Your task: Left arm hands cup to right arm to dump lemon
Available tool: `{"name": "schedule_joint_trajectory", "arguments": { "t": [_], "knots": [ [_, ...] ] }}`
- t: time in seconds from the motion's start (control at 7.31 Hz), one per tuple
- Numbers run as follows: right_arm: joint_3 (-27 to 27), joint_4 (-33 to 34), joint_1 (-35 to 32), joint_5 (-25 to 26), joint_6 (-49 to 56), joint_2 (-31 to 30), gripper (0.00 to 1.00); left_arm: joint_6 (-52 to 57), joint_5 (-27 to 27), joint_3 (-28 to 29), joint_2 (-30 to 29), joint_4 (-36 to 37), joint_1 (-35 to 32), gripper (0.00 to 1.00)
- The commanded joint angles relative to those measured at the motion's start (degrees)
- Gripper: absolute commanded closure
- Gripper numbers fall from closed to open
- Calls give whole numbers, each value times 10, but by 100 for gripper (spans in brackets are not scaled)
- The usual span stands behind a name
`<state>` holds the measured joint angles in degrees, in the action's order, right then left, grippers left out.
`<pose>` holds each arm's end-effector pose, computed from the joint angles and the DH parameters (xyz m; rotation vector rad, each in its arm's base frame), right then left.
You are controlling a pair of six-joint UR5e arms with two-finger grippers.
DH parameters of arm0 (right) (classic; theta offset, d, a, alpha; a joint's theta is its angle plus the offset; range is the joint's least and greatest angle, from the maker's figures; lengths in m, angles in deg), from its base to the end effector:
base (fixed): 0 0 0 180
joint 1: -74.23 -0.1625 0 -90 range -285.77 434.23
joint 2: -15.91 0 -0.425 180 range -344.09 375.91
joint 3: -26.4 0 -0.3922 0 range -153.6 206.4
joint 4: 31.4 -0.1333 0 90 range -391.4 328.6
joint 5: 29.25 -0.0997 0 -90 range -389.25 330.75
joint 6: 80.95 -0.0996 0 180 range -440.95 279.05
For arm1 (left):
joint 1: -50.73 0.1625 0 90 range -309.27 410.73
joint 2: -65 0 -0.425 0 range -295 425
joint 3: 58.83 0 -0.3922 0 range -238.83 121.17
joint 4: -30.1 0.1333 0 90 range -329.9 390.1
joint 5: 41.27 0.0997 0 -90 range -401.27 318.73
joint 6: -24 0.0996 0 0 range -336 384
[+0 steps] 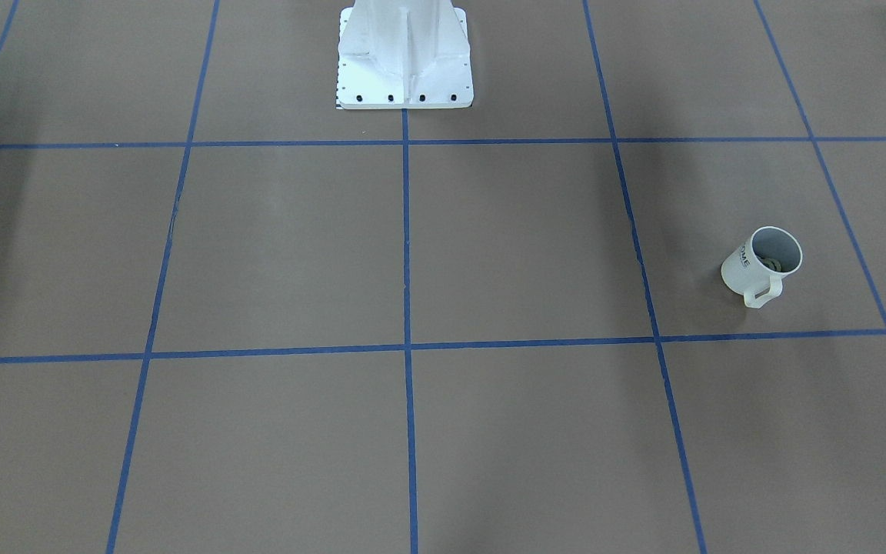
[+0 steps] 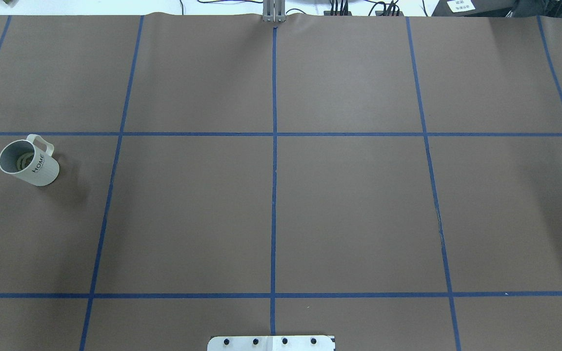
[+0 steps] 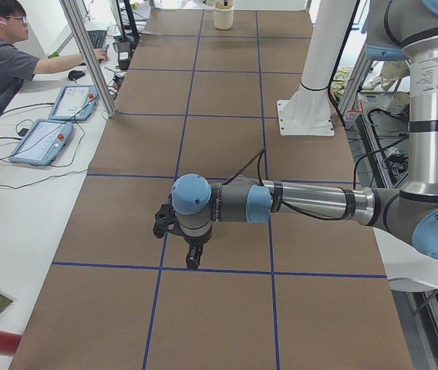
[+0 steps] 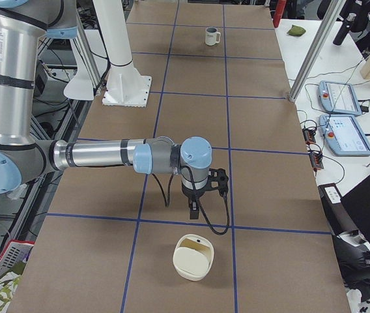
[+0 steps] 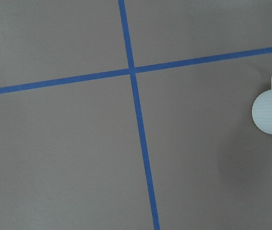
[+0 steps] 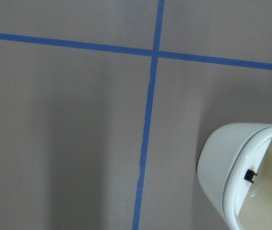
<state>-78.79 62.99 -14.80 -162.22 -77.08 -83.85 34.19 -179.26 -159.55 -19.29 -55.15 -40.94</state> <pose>0.0583 -0.4204 0.6153 0.0363 -0.7495 -0.0873 -0.0723 -0.4465 0.6173 0.0909 0.8334 0.1418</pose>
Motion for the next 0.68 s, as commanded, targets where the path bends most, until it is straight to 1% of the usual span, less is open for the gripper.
{"name": "schedule_joint_trajectory", "arguments": {
  "t": [0.0,0.14,0.27,0.55],
  "knots": [
    [-4,-1,0,-1,-1,3,0,0,1,-1,0,-1,0,0],
    [-22,0,0,-4,-1,4,0,0,1,-1,0,-1,0,0],
    [-28,0,0,0,2,4,0,-1,3,-13,1,-1,0,0],
    [-34,-1,0,-4,0,3,0,-5,4,-16,0,-1,1,0]
  ]
}}
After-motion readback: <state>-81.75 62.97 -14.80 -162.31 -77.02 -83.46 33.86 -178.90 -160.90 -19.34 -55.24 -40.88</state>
